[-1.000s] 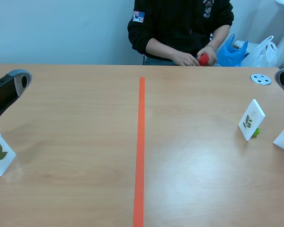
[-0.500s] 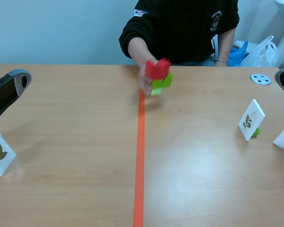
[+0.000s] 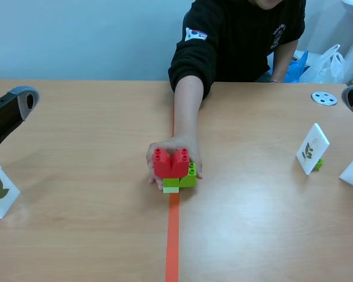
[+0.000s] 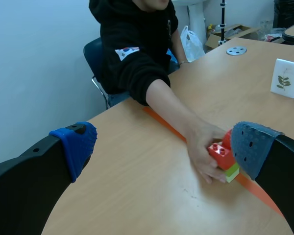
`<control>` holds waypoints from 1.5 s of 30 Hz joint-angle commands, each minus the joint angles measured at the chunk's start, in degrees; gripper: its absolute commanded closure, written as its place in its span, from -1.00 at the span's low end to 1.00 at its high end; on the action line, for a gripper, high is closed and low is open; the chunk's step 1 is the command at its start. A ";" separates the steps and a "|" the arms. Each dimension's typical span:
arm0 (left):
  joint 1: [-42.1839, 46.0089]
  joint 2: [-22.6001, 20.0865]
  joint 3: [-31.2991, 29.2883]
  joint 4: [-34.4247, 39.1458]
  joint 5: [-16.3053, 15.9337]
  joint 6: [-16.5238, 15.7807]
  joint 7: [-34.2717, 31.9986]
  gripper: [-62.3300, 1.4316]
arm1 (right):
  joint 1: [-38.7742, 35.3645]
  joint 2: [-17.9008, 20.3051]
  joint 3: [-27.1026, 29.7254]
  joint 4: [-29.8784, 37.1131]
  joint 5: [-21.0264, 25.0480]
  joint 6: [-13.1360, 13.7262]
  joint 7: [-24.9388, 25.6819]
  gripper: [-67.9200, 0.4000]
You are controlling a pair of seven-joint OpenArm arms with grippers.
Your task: Sort the leaf by its shape. The table is split by an orange tape line. A compound leaf with several leaflets goes to the left side, a simple leaf with one blade goes to the right side. Return to the home posture when a red brick is placed on the table.
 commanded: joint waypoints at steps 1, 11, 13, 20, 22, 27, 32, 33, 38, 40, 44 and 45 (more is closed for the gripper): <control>-0.02 0.44 0.24 0.61 -0.57 0.13 -0.85 -0.89 | 0.70 0.42 0.44 0.07 0.63 0.07 0.79 -0.49; -0.02 0.59 0.24 0.61 -0.57 0.13 -0.85 -0.89 | 0.70 0.42 0.44 0.07 0.63 0.07 0.59 -0.49; -0.13 1.22 0.24 0.61 -0.55 0.13 -0.85 -0.89 | 0.70 0.42 0.44 0.07 0.61 0.07 0.57 -0.49; -0.17 2.99 0.28 0.55 -0.57 0.11 -0.83 -0.89 | 0.70 0.42 0.44 0.07 0.42 0.07 0.39 -0.49; -0.17 2.97 0.28 0.55 -0.57 0.11 -0.83 -0.89 | 0.70 0.42 0.44 0.07 0.42 0.07 0.39 -0.49; -0.17 2.97 0.28 0.55 -0.57 0.11 -0.83 -0.89 | 0.70 0.42 0.44 0.07 0.42 0.07 0.37 -0.49; -0.17 2.97 0.28 0.55 -0.57 0.11 -0.83 -0.89 | 0.70 0.42 0.44 0.07 0.42 0.07 0.37 -0.49; -0.17 2.97 0.28 0.55 -0.57 0.11 -0.83 -0.89 | 0.70 0.42 0.44 0.07 0.42 0.07 0.37 -0.49; -0.17 2.97 0.28 0.55 -0.57 0.11 -0.83 -0.89 | 0.70 0.42 0.44 0.07 0.42 0.07 0.37 -0.49; -0.17 2.97 0.28 0.55 -0.57 0.11 -0.83 -0.89 | 0.70 0.42 0.44 0.07 0.42 0.07 0.37 -0.49; -0.17 2.97 0.28 0.55 -0.57 0.11 -0.83 -0.89 | 0.70 0.42 0.44 0.07 0.42 0.07 0.37 -0.49; -0.17 2.97 0.28 0.55 -0.57 0.11 -0.83 -0.89 | 0.70 0.42 0.44 0.07 0.42 0.07 0.37 -0.49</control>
